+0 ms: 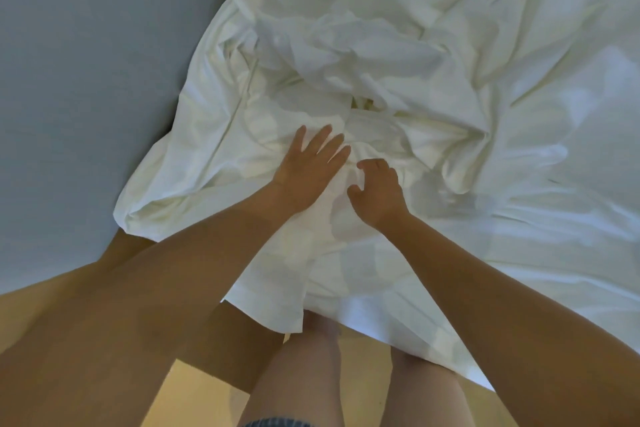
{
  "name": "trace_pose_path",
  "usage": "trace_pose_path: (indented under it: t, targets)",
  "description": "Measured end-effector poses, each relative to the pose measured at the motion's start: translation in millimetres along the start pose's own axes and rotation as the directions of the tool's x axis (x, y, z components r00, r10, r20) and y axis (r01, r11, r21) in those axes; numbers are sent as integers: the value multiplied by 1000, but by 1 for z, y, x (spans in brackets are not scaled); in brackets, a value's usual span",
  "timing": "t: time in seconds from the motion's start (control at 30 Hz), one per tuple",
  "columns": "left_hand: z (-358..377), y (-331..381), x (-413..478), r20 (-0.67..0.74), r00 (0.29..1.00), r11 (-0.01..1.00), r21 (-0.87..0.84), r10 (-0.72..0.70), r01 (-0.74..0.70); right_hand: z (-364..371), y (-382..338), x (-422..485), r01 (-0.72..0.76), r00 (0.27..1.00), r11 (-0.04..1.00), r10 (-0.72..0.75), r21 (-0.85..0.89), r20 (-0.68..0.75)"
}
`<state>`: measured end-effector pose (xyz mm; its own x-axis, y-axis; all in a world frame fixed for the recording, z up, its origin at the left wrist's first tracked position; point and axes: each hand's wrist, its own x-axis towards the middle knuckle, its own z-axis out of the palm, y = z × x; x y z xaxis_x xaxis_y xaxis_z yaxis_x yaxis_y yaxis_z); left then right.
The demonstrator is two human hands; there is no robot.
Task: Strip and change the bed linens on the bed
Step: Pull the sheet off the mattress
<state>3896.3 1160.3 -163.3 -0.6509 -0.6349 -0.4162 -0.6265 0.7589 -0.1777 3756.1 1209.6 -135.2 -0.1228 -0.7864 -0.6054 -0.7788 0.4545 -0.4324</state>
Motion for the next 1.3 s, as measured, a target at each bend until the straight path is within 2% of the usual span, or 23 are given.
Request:
trace_pose_path:
  t: [0.1,0.17,0.27,0.33,0.37,0.4,0.47,0.5,0.57,0.63,0.7,0.8,0.87,1.0,1.1,1.17,1.23,1.3]
  targets:
    - [-2,-4,18,97,983,987,-50,156,-152,-6,9,-1,11,999,999,-10,37,-31]
    - [-8,-18,19,152,969,978,-105,193,-179,-8,5,-1,45,997,994,-39,95,-66]
    - [-24,-39,6,171,981,939,-341,93,-30,-6,-10,0,121,989,989,-114,83,-91]
    - [-39,-57,-16,127,992,833,-551,16,57,-1,-20,1,157,985,987,-159,-28,-71]
    - [-45,-68,-31,99,995,792,-605,-16,73,2,-24,2,175,983,980,-180,-99,-45]
    - [-52,-82,-49,94,995,794,-602,-37,87,5,-29,4,194,980,966,-199,-170,-10]
    - [-59,-116,-84,222,968,910,-368,-113,190,11,-38,10,228,974,932,-218,-282,66]
    - [-59,-135,-102,340,918,944,-180,-204,277,14,-42,12,234,972,918,-216,-320,92]
    - [-61,-160,-131,485,787,918,99,-381,383,19,-48,15,239,971,898,-214,-370,108]
    - [-52,-160,-142,491,755,899,190,-435,394,24,-52,17,251,968,877,-226,-409,109]
    - [-43,-139,-137,473,778,906,128,-414,404,28,-53,18,282,959,846,-265,-452,104]
    - [-34,-100,-116,335,877,926,-32,-345,376,30,-54,20,349,910,837,-411,-422,-63]
    - [-29,-84,-100,235,916,925,-124,-324,359,29,-55,26,339,891,835,-433,-434,-136]
    - [-25,-63,-76,197,935,920,-207,-295,334,28,-52,41,219,954,818,-295,-532,-61]
    - [-28,-50,-63,148,954,898,-323,-263,297,28,-48,46,190,974,796,-225,-574,10]
    - [-30,-42,-56,105,965,869,-421,-240,261,20,-42,48,154,981,807,-193,-570,-8]
    - [-30,-38,-51,96,961,797,-542,-258,268,9,-39,46,172,975,795,-223,-582,-16]
    - [-29,-37,-44,135,952,745,-596,-274,299,-2,-37,39,284,946,805,-323,-520,15]
